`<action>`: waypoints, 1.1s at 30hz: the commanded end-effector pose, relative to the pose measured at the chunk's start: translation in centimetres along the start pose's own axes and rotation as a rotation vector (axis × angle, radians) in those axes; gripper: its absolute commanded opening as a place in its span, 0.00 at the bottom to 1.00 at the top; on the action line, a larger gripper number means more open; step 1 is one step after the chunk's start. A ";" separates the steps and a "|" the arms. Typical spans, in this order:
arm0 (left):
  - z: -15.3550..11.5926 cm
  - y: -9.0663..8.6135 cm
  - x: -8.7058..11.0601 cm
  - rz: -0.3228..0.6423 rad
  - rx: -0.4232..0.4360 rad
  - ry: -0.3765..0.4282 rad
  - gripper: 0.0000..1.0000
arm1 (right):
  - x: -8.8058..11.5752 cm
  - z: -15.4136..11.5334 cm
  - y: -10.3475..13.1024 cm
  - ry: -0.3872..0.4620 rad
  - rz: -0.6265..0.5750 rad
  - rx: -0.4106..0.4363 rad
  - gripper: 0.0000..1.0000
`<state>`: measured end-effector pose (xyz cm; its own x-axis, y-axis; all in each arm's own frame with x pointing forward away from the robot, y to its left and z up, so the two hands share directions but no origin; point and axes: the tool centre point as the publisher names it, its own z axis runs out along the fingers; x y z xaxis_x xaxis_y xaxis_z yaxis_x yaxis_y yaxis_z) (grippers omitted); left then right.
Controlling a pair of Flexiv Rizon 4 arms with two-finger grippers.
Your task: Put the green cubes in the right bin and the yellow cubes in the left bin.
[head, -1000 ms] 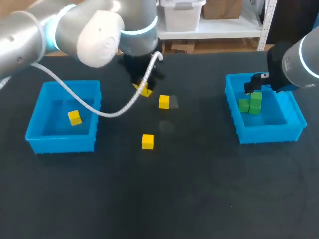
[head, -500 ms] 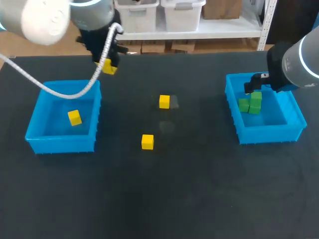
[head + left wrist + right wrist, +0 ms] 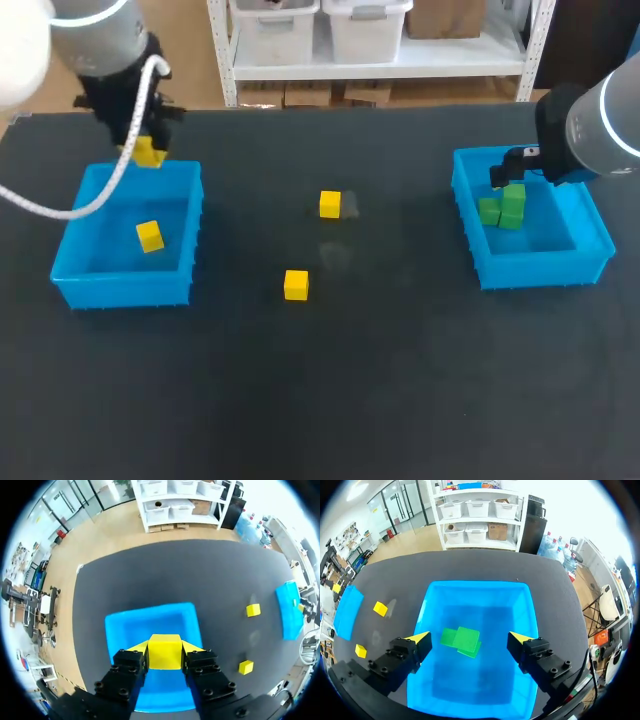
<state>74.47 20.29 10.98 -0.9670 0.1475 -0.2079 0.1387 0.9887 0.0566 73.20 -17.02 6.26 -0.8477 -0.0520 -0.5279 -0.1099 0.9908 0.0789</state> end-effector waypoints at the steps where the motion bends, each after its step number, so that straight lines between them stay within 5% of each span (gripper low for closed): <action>1: 0.9 0.8 1.8 -0.008 0.009 -0.043 0.00 | 0.1 0.0 0.0 -0.006 0.000 0.002 1.00; 9: 2.9 2.2 3.3 -0.031 -0.016 0.020 0.00 | 0.1 0.0 0.0 -0.006 0.000 0.002 1.00; 10: 3.0 2.4 3.4 -0.027 -0.018 0.030 0.27 | 0.1 0.0 0.0 -0.006 0.000 0.002 1.00; 11: 3.2 2.6 3.4 -0.027 -0.020 0.039 0.80 | 0.1 0.0 0.0 -0.006 0.000 0.002 1.00; 12: 3.3 2.7 3.5 -0.028 -0.020 0.040 0.95 | 0.1 0.0 0.0 -0.006 0.000 0.002 1.00; 13: 3.3 2.8 3.5 -0.026 -0.021 0.044 1.00 | 0.1 0.0 0.0 -0.006 0.000 0.002 1.00; 22: 1.7 0.9 0.9 0.079 0.022 0.017 1.00 | 0.1 0.0 0.0 -0.006 0.000 0.002 1.00; 33: -1.3 -6.2 -3.8 0.454 0.149 -0.052 1.00 | 0.1 0.0 0.0 -0.006 0.000 0.002 1.00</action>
<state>75.67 14.62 12.55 -0.8383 0.4766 -0.2650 0.4919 0.8706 0.0096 73.20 -17.02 6.26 -0.8477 -0.0520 -0.5279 -0.1099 0.9908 0.0789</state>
